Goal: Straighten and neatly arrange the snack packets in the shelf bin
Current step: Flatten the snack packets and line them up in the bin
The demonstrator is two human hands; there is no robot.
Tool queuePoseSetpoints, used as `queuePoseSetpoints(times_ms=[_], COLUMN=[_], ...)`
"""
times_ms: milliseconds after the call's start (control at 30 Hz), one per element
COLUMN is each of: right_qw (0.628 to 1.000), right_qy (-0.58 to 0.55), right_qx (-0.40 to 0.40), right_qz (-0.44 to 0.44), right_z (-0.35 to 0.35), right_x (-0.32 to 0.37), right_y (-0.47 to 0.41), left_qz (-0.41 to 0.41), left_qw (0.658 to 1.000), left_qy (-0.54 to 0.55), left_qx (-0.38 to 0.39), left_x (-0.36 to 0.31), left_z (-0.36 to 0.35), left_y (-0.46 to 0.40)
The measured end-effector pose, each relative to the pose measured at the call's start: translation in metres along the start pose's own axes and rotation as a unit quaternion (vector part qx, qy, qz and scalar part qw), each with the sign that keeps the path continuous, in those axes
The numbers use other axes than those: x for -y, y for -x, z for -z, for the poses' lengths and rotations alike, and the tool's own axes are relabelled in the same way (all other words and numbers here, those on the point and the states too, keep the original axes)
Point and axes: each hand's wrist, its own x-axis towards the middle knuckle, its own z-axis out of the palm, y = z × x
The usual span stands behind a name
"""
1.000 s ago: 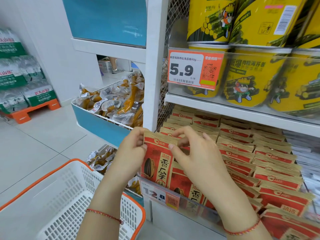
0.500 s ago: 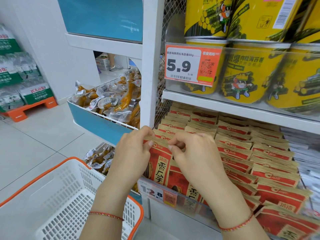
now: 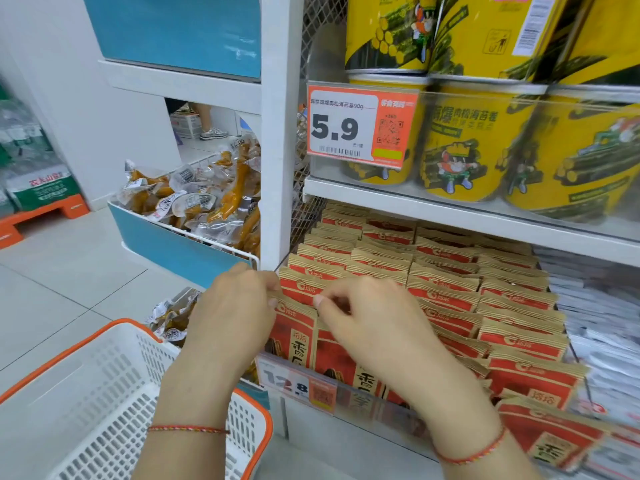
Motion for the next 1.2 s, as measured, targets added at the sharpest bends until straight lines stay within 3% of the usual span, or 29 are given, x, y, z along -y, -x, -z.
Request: queuePoseSetpoints(times_ms=[133, 267, 433, 533, 667, 767, 933, 1033, 1133, 1200], right_qw=[0.998, 0.983, 0.965, 0.968, 0.975, 0.968, 0.967, 0.979, 0.993, 0.996], right_qy=[0.039, 0.155, 0.223, 0.213, 0.169, 0.22, 0.221, 0.161, 0.078, 0.073], right_qx=[-0.022, 0.07, 0.128, 0.122, 0.128, 0.119, 0.124, 0.123, 0.085, 0.028], right_qz=[-0.035, -0.062, -0.058, -0.053, -0.073, -0.035, -0.006, -0.023, -0.024, -0.036], right_z=[0.039, 0.058, 0.048, 0.042, 0.033, 0.03, 0.026, 0.027, 0.035, 0.038], right_x=[-0.026, -0.06, -0.086, -0.097, -0.105, -0.102, -0.102, -0.105, -0.114, -0.121], right_y=[0.004, -0.014, -0.048, -0.065, -0.074, -0.065, -0.054, -0.055, -0.06, -0.067], left_qz=[0.0, -0.016, -0.017, -0.019, -0.044, -0.103, -0.224, -0.217, -0.199, -0.21], left_qw=[0.998, 0.975, 0.961, 0.962, 0.965, 0.969, 0.972, 0.967, 0.967, 0.969], left_qy=[0.047, 0.196, 0.276, 0.26, 0.24, 0.2, 0.053, 0.012, -0.01, -0.014], left_qx=[0.047, 0.105, -0.017, -0.074, -0.092, -0.101, 0.038, 0.131, 0.157, 0.132], left_x=[0.003, 0.001, -0.013, -0.02, -0.03, -0.043, -0.083, -0.102, -0.105, -0.101], left_z=[0.008, 0.021, 0.017, 0.009, 0.002, 0.0, -0.024, -0.037, -0.042, -0.045], left_y=[-0.002, 0.002, 0.005, 0.003, 0.001, -0.005, -0.041, -0.066, -0.075, -0.07])
